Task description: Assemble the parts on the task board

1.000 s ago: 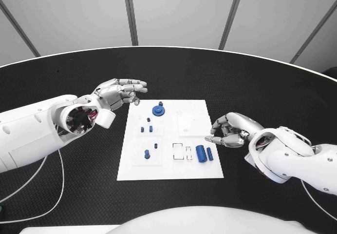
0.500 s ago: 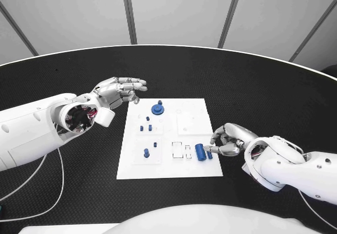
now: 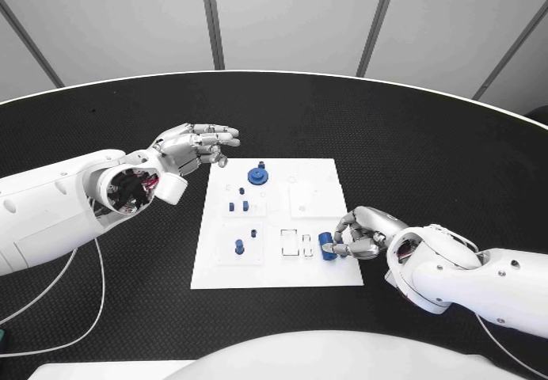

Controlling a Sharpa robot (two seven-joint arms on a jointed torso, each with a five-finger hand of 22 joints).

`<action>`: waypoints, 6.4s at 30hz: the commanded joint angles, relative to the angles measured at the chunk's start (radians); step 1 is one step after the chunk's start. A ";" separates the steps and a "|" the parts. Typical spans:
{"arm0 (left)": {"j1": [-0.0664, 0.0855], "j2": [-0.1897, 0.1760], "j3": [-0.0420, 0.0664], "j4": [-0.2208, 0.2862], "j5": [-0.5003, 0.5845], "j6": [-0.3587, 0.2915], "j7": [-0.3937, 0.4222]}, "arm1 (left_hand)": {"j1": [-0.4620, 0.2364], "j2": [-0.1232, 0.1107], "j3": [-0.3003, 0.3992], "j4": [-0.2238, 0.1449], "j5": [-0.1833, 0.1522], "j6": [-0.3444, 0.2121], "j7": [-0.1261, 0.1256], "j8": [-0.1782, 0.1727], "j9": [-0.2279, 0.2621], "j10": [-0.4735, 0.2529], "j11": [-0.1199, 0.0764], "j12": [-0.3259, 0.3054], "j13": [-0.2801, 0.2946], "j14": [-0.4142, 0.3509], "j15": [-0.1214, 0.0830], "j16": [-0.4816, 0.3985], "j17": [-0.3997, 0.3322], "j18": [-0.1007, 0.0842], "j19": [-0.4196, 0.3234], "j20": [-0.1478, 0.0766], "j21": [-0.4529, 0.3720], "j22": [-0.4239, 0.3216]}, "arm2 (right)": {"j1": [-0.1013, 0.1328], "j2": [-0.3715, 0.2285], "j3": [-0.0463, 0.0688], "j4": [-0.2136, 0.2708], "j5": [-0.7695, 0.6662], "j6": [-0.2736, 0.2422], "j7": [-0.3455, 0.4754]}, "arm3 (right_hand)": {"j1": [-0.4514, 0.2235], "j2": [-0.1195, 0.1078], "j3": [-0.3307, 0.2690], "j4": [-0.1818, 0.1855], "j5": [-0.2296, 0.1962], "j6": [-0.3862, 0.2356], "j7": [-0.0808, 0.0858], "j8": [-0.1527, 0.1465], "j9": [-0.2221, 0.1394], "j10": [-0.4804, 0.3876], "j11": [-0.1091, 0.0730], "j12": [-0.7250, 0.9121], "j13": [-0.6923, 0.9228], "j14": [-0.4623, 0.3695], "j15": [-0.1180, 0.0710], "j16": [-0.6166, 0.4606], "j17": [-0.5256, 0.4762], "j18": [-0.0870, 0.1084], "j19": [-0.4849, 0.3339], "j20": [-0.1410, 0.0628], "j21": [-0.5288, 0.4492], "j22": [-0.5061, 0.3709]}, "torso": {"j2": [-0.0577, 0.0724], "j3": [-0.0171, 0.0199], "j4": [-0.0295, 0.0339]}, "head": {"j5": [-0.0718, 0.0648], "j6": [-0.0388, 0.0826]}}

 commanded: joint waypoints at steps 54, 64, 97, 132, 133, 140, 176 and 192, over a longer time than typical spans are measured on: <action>0.000 -0.010 0.000 0.009 0.000 -0.003 -0.004 | 0.004 0.006 -0.008 0.004 0.002 -0.008 0.003 -0.006 0.003 -0.013 0.000 0.009 0.002 -0.006 -0.001 0.006 -0.003 0.015 -0.001 0.008 -0.006 -0.002 | -0.005 0.055 -0.001 -0.028 -0.003 -0.010 -0.024 | 0.085 0.071 0.013 -0.003 0.096 0.033 -0.016 0.022 0.014 0.033 -0.012 0.044 0.148 0.099 -0.006 0.013 0.224 -0.022 0.079 -0.003 0.025 0.209 | 0.001 0.0021 -0.0026 | 0.012 -0.006; 0.000 0.002 0.000 -0.001 0.000 0.002 -0.004 | 0.004 0.006 -0.008 0.004 0.002 -0.008 0.003 -0.006 0.003 -0.013 0.000 0.009 0.002 -0.006 -0.001 0.006 -0.003 0.015 -0.001 0.008 -0.006 -0.002 | -0.005 0.007 0.001 0.067 -0.003 -0.072 -0.017 | 0.090 0.080 0.037 -0.001 0.113 0.064 -0.028 0.028 0.017 0.051 -0.023 0.067 0.168 0.101 -0.015 0.017 0.231 -0.025 0.084 -0.011 0.034 0.218 | -0.003 -0.0006 -0.0061 | 0.002 -0.003; 0.000 0.010 0.000 -0.001 0.000 0.004 -0.005 | 0.004 0.006 -0.009 0.005 0.002 -0.009 0.004 -0.006 0.003 -0.014 0.000 0.009 0.003 -0.007 0.000 0.006 -0.003 0.015 -0.001 0.008 -0.006 -0.003 | -0.003 0.165 0.006 -0.031 0.027 0.007 -0.033 | -0.042 0.096 0.042 0.001 0.113 0.128 -0.053 0.049 0.038 0.062 -0.044 0.070 0.176 0.101 -0.033 0.017 0.231 -0.027 0.087 -0.026 0.040 0.225 | 0.001 -0.0016 -0.0034 | 0.008 0.004; 0.000 0.003 0.000 0.005 0.000 -0.001 -0.007 | 0.003 0.007 -0.010 0.006 0.002 -0.009 0.004 -0.006 0.004 -0.015 0.000 0.010 0.003 -0.007 0.000 0.006 -0.004 0.015 -0.001 0.008 -0.007 -0.003 | 0.002 0.207 0.009 -0.082 0.027 0.004 -0.041 | -0.212 0.111 -0.056 0.003 -0.063 0.130 -0.066 0.101 0.091 0.063 -0.056 0.061 0.178 0.100 -0.045 0.015 0.229 -0.026 0.086 -0.039 0.037 0.225 | 0.000 -0.0008 -0.0043 | 0.016 -0.006; 0.000 0.003 0.000 0.005 0.000 -0.001 -0.007 | 0.003 0.007 -0.010 0.006 0.002 -0.009 0.004 -0.006 0.004 -0.015 0.000 0.010 0.003 -0.007 0.000 0.006 -0.004 0.015 -0.001 0.008 -0.007 -0.003 | 0.002 0.207 0.009 -0.081 0.027 0.005 -0.040 | -0.212 0.111 -0.058 0.003 -0.065 0.129 -0.067 0.101 0.091 0.063 -0.056 0.060 0.177 0.100 -0.045 0.015 0.229 -0.026 0.086 -0.039 0.038 0.226 | 0.000 -0.0007 -0.0043 | 0.016 -0.006; 0.000 0.002 0.000 0.006 0.000 -0.002 -0.008 | 0.003 0.007 -0.011 0.008 0.002 -0.010 0.004 -0.006 0.005 -0.016 0.000 0.011 0.004 -0.008 0.000 0.007 -0.004 0.015 -0.001 0.009 -0.008 -0.004 | 0.002 0.204 0.009 -0.076 0.027 0.000 -0.034 | -0.217 0.111 -0.067 0.004 -0.071 0.129 -0.067 0.103 0.093 0.064 -0.056 0.060 0.178 0.100 -0.045 0.015 0.229 -0.026 0.086 -0.039 0.037 0.226 | 0.000 -0.0009 -0.0043 | 0.015 -0.004; 0.000 0.002 0.000 0.003 0.000 -0.002 -0.007 | 0.003 0.007 -0.011 0.008 0.002 -0.010 0.004 -0.006 0.005 -0.016 0.000 0.011 0.004 -0.008 0.000 0.007 -0.004 0.015 -0.001 0.009 -0.008 -0.004 | 0.002 0.176 0.009 -0.072 0.027 0.027 0.004 | 0.070 0.118 0.004 -0.005 -0.033 0.122 -0.074 0.102 0.093 0.070 -0.063 0.068 0.190 0.101 -0.051 0.016 0.231 -0.026 0.087 -0.044 0.037 0.228 | 0.000 0.0002 -0.0041 | 0.013 -0.008; 0.000 -0.002 0.000 0.000 0.000 -0.003 -0.009 | 0.003 0.007 -0.011 0.008 0.002 -0.010 0.004 -0.006 0.005 -0.016 0.000 0.011 0.004 -0.008 0.000 0.007 -0.004 0.015 -0.001 0.009 -0.008 -0.004 | 0.002 0.146 0.008 -0.029 0.027 0.049 0.034 | 0.072 0.077 0.000 0.001 -0.088 0.122 -0.069 0.101 0.091 0.068 -0.059 0.064 0.189 0.101 -0.048 0.017 0.233 -0.026 0.086 -0.043 0.036 0.228 | 0.001 0.0010 -0.0057 | 0.014 -0.008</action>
